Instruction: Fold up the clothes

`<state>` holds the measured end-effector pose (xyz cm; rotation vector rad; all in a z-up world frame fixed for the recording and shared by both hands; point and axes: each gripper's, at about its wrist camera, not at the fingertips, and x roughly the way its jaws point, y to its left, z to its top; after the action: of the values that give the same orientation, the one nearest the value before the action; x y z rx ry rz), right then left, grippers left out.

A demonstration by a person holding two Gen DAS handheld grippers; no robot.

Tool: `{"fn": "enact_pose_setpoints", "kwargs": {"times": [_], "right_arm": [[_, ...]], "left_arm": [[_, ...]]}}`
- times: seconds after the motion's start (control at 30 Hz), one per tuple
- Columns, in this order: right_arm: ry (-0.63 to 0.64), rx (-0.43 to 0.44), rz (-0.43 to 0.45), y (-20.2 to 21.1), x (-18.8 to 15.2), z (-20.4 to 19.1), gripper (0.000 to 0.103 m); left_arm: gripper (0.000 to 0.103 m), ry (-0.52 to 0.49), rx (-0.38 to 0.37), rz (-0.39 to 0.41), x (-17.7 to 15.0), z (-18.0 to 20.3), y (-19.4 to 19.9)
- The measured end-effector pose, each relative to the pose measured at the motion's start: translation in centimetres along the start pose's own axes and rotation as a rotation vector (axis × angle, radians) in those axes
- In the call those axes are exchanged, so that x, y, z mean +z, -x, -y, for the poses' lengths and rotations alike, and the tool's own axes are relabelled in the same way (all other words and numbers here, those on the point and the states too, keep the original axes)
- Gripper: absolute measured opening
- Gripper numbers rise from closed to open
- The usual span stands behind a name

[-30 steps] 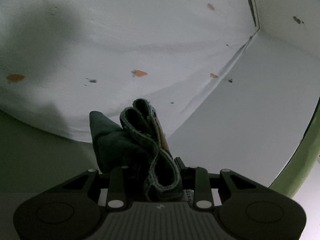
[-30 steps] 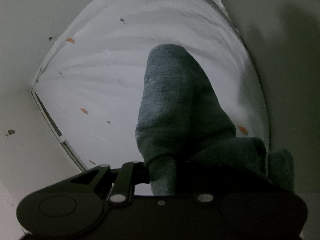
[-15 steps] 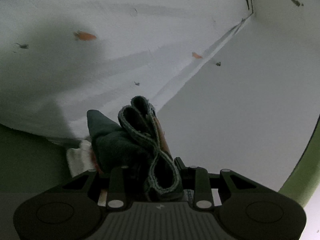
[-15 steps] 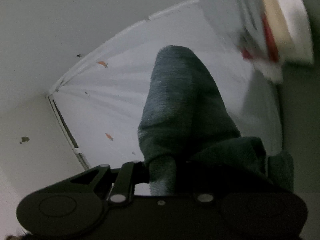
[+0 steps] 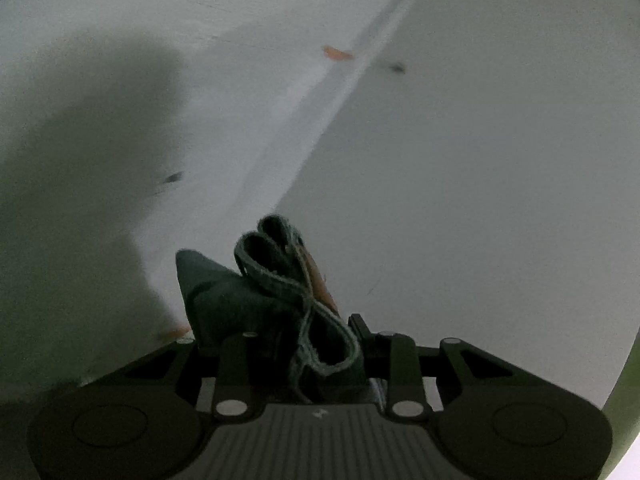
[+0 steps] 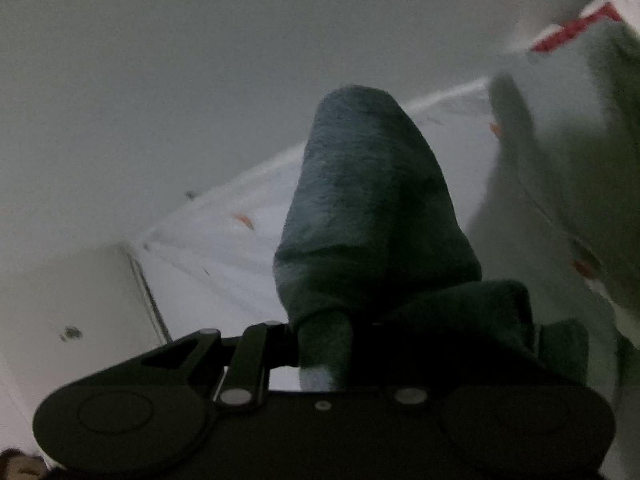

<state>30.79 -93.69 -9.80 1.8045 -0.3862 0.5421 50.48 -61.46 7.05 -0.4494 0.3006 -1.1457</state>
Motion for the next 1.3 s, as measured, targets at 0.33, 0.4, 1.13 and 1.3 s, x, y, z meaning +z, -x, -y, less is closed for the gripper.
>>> {"fn": "enact_pose_setpoints", "kwargs": {"times": [0.33, 0.4, 1.13, 1.3], "right_arm": [[0.24, -0.418, 0.334, 2.8, 2.9, 5.5, 0.023], [0.241, -0.548, 0.357, 4.0, 3.9, 6.9, 0.039], [0.938, -1.031, -0.038, -3.3, -1.5, 1.1, 0.101], [1.122, -1.125, -0.129, -4.1, -5.3, -0.4, 0.102]], "left_arm": [[0.032, -0.091, 0.178, -0.179, -3.5, -10.5, -15.3], [0.032, -0.072, 0.252, -0.253, -6.6, -13.4, -17.0], [0.082, -0.15, 0.367, -0.099, -8.1, -7.5, -4.7], [0.1, -0.187, 0.429, -0.025, -7.8, -2.6, 2.3]]}}
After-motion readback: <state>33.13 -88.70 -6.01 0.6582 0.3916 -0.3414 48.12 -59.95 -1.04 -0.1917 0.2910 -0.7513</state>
